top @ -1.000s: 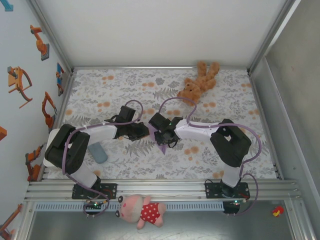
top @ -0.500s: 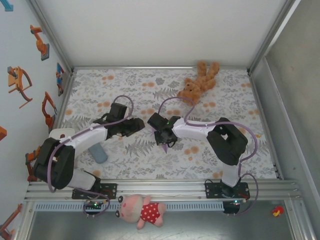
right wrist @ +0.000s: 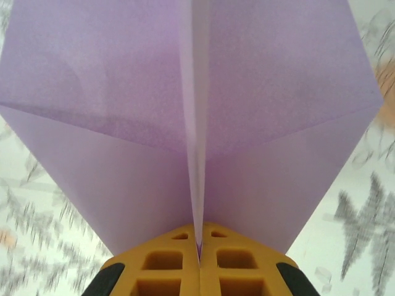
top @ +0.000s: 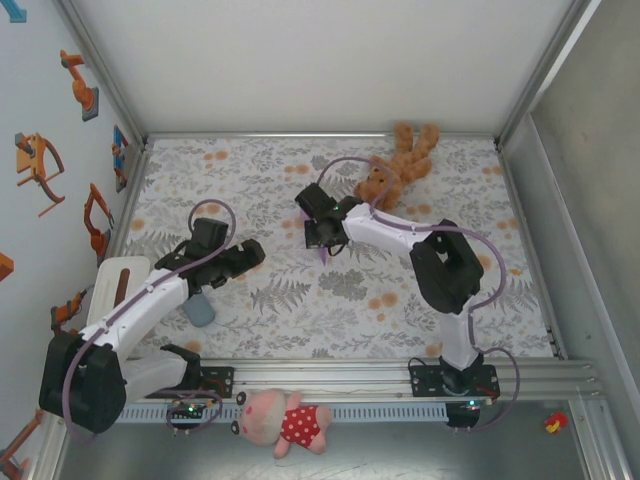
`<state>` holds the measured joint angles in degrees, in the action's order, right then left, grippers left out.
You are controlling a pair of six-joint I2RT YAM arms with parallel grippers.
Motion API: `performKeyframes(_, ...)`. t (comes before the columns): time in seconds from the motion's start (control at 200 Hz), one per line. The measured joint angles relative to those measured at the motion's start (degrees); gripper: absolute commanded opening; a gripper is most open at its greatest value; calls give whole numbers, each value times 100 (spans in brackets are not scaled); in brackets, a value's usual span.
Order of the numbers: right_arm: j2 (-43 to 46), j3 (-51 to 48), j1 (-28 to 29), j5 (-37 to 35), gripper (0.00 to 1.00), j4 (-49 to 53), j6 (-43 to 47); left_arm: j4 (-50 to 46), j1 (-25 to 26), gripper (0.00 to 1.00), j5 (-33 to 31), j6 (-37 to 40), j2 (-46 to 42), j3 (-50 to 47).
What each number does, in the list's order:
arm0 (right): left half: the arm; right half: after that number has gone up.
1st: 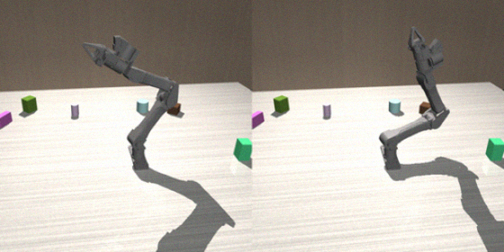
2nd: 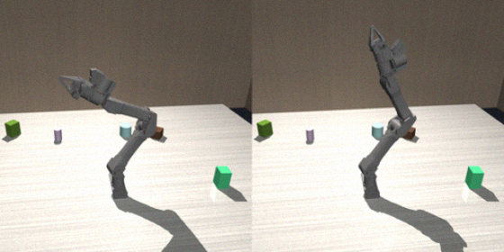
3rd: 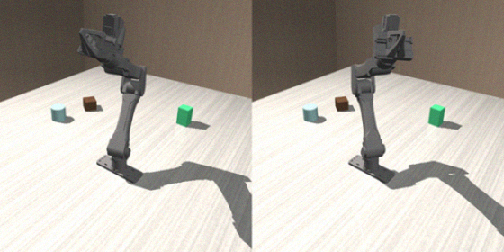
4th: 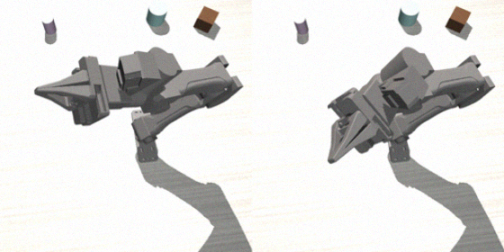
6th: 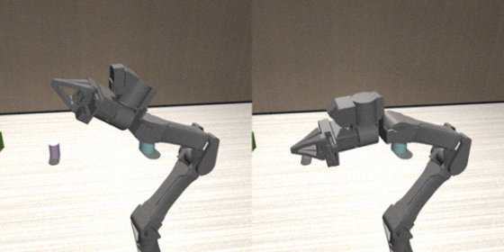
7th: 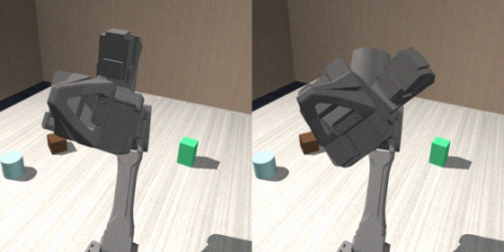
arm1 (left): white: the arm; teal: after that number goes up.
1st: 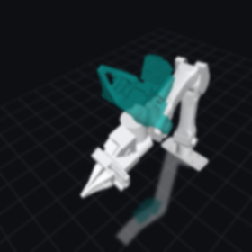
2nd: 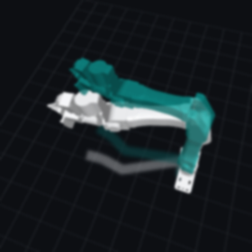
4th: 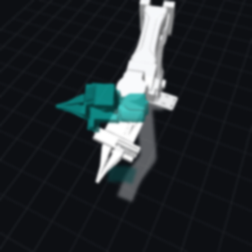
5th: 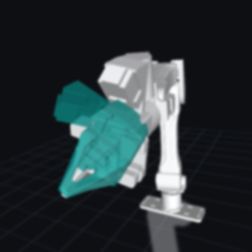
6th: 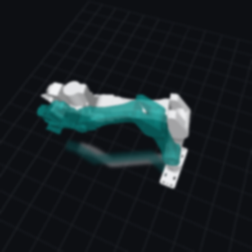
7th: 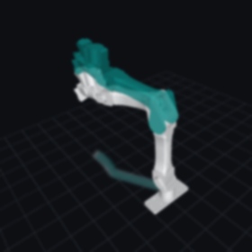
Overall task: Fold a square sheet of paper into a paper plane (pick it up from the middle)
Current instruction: Move the paper plane to the top-center of the table.
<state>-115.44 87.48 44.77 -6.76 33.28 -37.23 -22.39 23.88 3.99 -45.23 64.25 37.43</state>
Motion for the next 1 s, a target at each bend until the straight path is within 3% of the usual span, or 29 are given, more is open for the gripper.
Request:
performKeyframes(0.185,-737,822,-376,146,1,111,197,-212,-31,100,-142,-2,-138,-85)
performKeyframes(0.356,-1202,1344,-426,162,3,339,369,-291,-35,97,-164,9,-140,-92)
performKeyframes(0.716,-1502,1550,-481,109,22,610,544,-297,-35,96,-162,13,-140,-92)
performKeyframes(1.002,-1613,1652,-485,-31,25,647,562,-295,-35,96,-160,13,-92,-92)
